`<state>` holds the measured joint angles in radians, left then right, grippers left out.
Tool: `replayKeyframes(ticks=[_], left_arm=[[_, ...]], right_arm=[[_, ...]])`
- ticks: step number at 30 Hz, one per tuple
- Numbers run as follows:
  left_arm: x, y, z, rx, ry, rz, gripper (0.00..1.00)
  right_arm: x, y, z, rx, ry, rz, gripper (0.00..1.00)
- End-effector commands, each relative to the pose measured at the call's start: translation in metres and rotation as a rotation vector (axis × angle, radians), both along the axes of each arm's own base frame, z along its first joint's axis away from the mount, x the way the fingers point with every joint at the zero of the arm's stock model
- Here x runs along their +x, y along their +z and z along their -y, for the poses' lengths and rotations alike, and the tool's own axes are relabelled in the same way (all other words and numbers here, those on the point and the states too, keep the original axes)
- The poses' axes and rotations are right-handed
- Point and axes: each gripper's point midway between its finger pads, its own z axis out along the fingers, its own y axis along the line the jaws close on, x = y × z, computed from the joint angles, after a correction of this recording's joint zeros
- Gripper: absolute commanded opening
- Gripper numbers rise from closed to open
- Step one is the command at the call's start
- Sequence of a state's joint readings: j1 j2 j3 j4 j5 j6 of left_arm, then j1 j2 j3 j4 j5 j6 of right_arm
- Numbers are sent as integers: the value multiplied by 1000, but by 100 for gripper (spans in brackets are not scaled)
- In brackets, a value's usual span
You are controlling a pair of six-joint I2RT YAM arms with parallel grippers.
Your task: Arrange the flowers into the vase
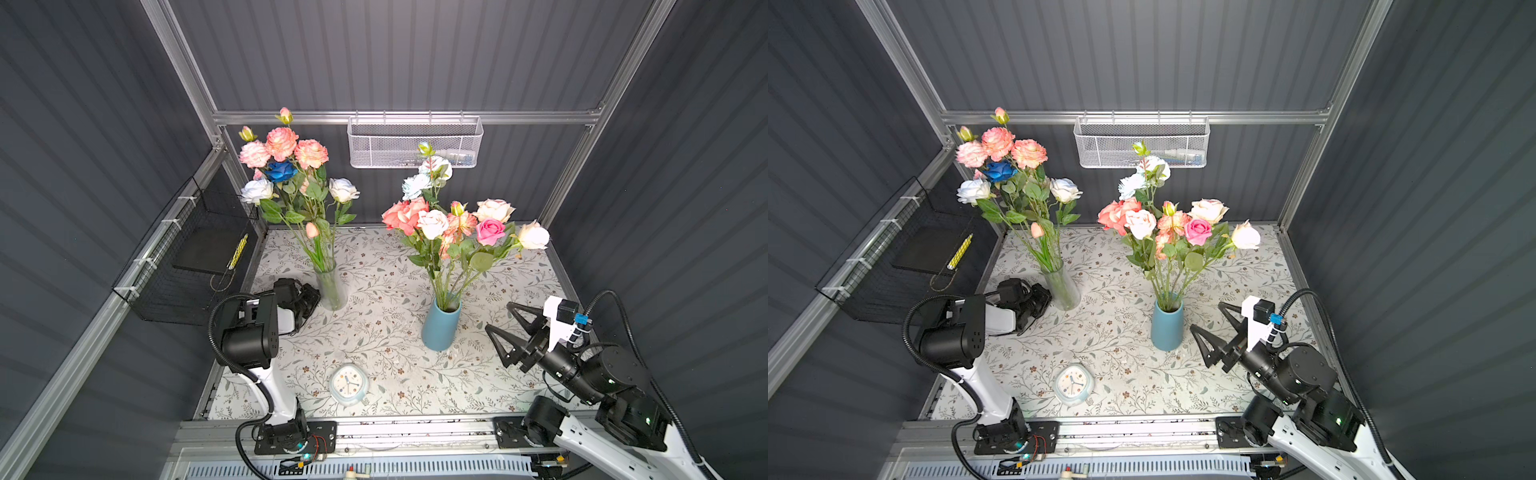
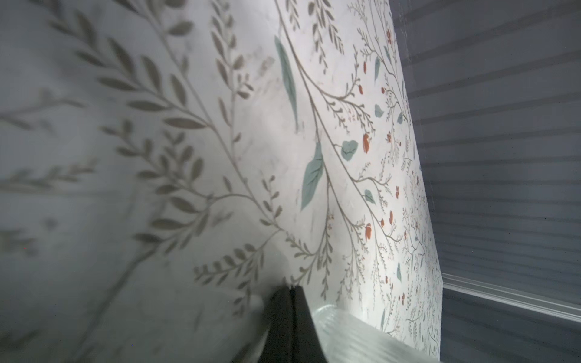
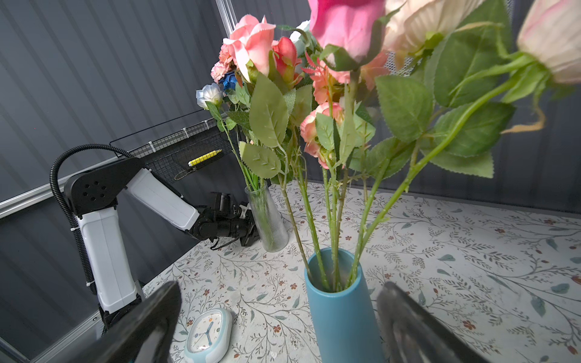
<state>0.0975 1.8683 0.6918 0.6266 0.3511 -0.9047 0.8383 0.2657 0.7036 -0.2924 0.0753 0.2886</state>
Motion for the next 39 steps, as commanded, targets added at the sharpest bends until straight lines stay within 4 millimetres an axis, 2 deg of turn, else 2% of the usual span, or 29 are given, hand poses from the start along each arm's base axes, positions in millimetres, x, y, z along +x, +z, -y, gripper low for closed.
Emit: replayKeyframes(ticks=[1, 8, 19, 26, 29, 33, 39], left_arm=[[1, -7, 15, 4, -74, -11, 0], [-3, -21, 12, 8, -51, -43, 0], [5, -17, 10, 17, -52, -30, 0], [13, -12, -13, 28, 9, -26, 0], [19, -9, -16, 23, 19, -16, 0], [32, -3, -7, -30, 4, 24, 0], [40, -2, 26, -55, -92, 49, 0]], right_arm=[[-1, 12, 5, 30, -12, 16, 99], [-3, 15, 5, 36, -5, 18, 99], [-1, 15, 3, 29, -9, 13, 99], [0, 15, 3, 25, -9, 14, 99], [0, 16, 3, 25, -11, 14, 99], [0, 16, 3, 23, -11, 12, 99], [2, 15, 2, 20, -12, 9, 99]])
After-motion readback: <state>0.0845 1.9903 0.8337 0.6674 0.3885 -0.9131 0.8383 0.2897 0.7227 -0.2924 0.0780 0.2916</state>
